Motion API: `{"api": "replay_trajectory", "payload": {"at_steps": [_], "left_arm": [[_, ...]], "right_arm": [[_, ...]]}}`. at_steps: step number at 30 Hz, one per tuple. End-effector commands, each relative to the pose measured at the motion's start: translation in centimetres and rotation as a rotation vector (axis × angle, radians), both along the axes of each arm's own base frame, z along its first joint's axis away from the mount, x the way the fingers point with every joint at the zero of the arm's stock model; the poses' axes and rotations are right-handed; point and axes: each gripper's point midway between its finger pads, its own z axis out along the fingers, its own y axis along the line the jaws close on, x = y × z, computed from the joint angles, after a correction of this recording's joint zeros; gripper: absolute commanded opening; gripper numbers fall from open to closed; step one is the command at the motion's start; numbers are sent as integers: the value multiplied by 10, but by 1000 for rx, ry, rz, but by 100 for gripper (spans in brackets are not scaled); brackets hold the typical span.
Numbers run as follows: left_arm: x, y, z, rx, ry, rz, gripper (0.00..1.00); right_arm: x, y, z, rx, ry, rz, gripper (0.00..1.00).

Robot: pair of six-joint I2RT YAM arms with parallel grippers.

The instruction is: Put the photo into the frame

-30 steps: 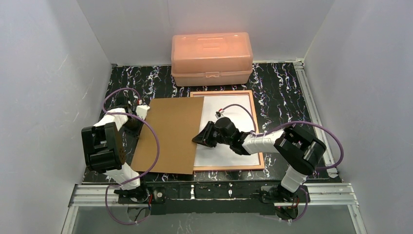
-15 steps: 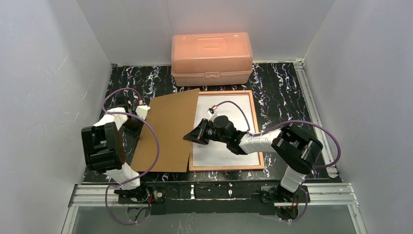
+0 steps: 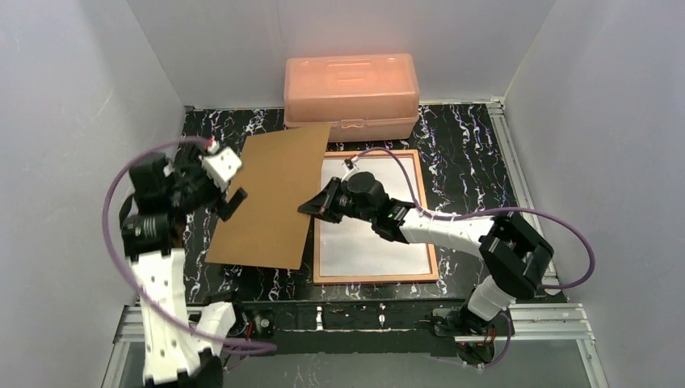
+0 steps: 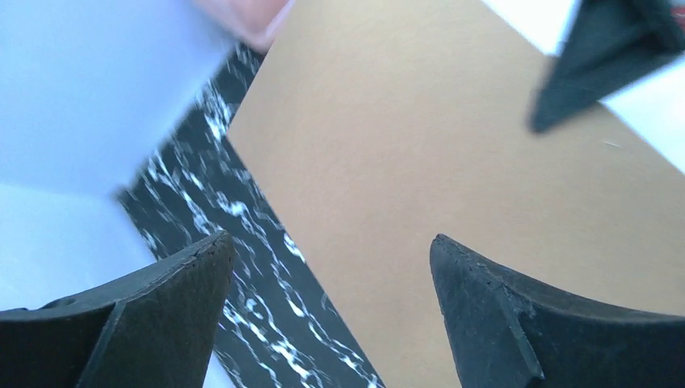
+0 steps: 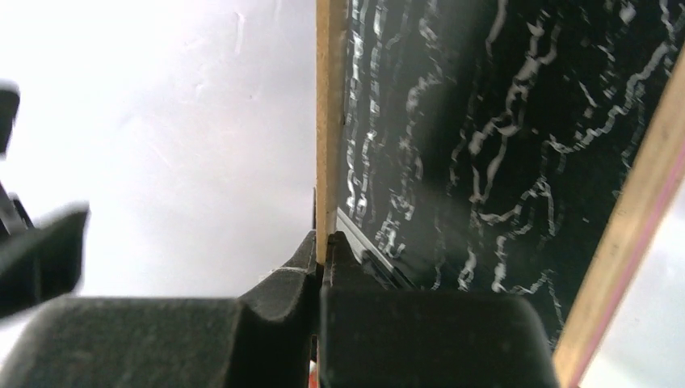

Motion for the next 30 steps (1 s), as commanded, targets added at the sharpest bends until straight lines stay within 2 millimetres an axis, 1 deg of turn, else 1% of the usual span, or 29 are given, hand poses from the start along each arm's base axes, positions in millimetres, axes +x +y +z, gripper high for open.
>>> {"api": "replay_trajectory", "payload": {"at_steps": [1,5,7,10,13,15,16,19,21,24,25,28,30], "left_arm": [[-62,-41,1,19,-71,-278,90],[-110,-54,7,127,-188,-395,90],[-133,-61,7,181,-240,-461,90],[-155,-65,4,261,-302,-523,90],[-167,-64,-7,362,-346,-583,90],[-165,-62,-12,434,-406,-606,90],[-161,-62,-13,456,-447,-600,90],[-139,-57,-7,535,-616,-551,87],[-130,-56,-3,591,-720,-535,85],[-122,-54,-15,632,-730,-557,81],[-116,-52,-15,646,-741,-548,79],[-96,-44,-8,646,-782,-479,74],[-86,-39,-4,651,-794,-452,69]], "right_arm": [[13,-3,133,237,-158,-78,1],[17,-24,168,295,-163,-159,1],[18,-34,180,321,-164,-196,1],[20,-48,196,368,-167,-249,1],[22,-54,208,399,-172,-276,1],[22,-53,214,426,-160,-270,1],[21,-50,215,437,-145,-259,1],[17,-44,216,462,-110,-222,1],[13,-43,214,476,-85,-208,1],[10,-44,214,498,-55,-199,1],[9,-44,214,504,-47,-191,1],[2,-42,214,502,-26,-153,1],[-2,-42,213,489,-14,-137,1]]}}
